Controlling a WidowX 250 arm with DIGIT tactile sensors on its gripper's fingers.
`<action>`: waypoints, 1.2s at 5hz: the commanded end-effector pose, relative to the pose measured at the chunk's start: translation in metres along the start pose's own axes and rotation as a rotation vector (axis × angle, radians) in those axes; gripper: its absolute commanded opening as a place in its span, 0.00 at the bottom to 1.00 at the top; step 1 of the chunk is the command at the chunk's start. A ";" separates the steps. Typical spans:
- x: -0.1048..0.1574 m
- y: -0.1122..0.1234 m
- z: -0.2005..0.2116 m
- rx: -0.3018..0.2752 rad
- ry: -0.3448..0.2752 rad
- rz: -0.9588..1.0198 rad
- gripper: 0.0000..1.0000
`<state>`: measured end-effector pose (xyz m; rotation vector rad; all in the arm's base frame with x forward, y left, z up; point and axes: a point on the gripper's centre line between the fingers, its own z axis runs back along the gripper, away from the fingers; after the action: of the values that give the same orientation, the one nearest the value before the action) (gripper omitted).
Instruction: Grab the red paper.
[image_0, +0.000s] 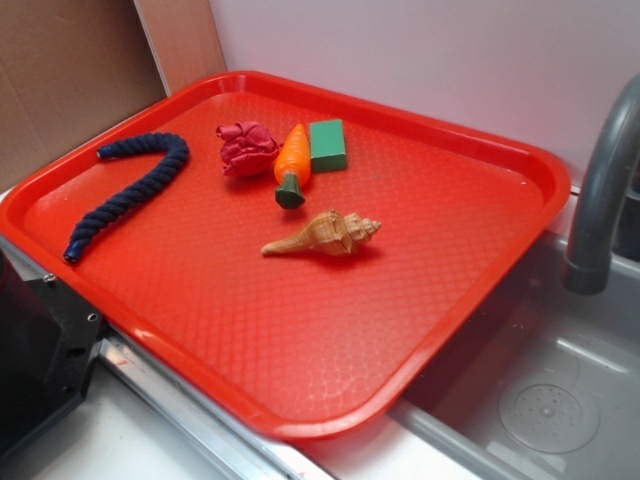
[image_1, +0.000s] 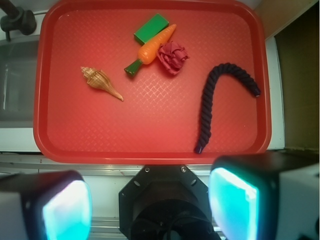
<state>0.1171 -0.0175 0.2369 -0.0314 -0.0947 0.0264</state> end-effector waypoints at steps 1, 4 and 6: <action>0.000 0.000 0.000 0.000 0.000 0.000 1.00; 0.050 0.044 -0.028 -0.052 -0.132 -0.304 1.00; 0.095 0.060 -0.068 -0.029 -0.184 -0.462 1.00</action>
<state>0.2116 0.0452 0.1674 -0.0512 -0.2542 -0.4181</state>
